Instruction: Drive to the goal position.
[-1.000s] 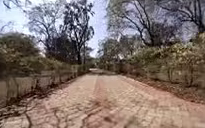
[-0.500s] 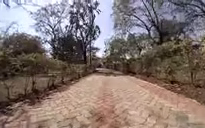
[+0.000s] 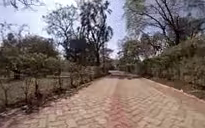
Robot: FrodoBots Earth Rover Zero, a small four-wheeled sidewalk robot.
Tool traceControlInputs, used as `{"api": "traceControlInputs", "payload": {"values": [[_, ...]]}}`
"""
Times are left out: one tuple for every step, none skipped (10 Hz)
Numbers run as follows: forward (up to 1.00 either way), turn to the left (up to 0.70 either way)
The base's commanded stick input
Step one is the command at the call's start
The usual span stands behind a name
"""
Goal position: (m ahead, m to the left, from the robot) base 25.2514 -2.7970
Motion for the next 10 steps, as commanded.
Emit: {"api": "traceControlInputs", "payload": {"values": [[1.0, 0.0], [1.0, 0.0], [1.0, 0.0], [1.0, 0.0], [1.0, 0.0], [1.0, -0.2], [1.0, -0.4], [1.0, -0.34], [1.0, 0.0], [1.0, 0.0]]}}
